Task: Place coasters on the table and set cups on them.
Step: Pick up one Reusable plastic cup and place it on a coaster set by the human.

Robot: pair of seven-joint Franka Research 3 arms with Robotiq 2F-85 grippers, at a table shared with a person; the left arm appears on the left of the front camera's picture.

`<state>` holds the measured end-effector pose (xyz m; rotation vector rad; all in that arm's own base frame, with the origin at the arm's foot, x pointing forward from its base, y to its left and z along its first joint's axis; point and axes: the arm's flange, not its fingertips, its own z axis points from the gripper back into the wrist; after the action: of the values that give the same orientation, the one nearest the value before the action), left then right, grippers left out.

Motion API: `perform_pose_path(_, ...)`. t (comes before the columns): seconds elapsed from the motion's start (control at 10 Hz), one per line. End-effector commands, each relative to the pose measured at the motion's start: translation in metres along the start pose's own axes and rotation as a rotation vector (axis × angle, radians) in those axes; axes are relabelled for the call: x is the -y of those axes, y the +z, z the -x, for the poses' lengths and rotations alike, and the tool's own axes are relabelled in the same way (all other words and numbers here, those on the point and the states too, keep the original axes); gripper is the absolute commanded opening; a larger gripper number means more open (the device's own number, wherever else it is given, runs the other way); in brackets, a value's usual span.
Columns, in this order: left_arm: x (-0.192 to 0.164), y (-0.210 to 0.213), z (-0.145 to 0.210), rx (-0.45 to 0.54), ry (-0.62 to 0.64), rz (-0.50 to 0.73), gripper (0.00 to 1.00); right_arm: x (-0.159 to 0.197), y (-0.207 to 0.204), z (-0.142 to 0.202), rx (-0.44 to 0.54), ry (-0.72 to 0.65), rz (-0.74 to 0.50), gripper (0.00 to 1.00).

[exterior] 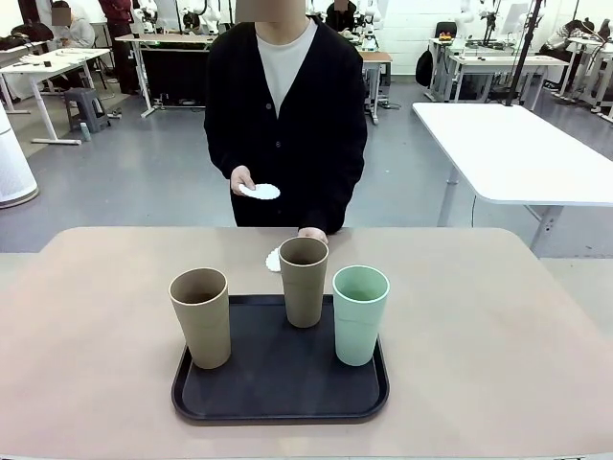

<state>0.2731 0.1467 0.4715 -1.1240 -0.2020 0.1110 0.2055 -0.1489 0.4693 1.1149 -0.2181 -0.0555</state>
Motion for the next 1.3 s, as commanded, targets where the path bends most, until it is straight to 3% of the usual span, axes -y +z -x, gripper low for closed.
perform_pose_path(0.0, 0.001, 0.000, -0.003, 0.000, -0.015, 0.011, 1.00, 0.001, 0.000, 0.000, -0.003, 0.004, -0.012, 1.00)
perform_pose_path(0.7, 0.000, 0.000, 0.000, 0.000, 0.000, 0.000, 1.00, 0.001, 0.000, 0.000, -0.003, 0.004, -0.012, 1.00)
perform_pose_path(0.8, 0.024, 0.004, -0.008, -0.024, -0.225, -0.045, 1.00, 0.001, 0.000, 0.000, -0.003, 0.004, -0.012, 1.00)
perform_pose_path(1.0, 0.088, -0.024, -0.011, -0.076, -0.573, -0.297, 1.00, 0.001, 0.000, 0.000, -0.003, 0.004, -0.012, 1.00)
perform_pose_path(1.2, 0.148, -0.073, 0.009, -0.258, -0.944, -0.542, 1.00, 0.001, 0.000, 0.000, -0.003, 0.004, -0.012, 1.00)
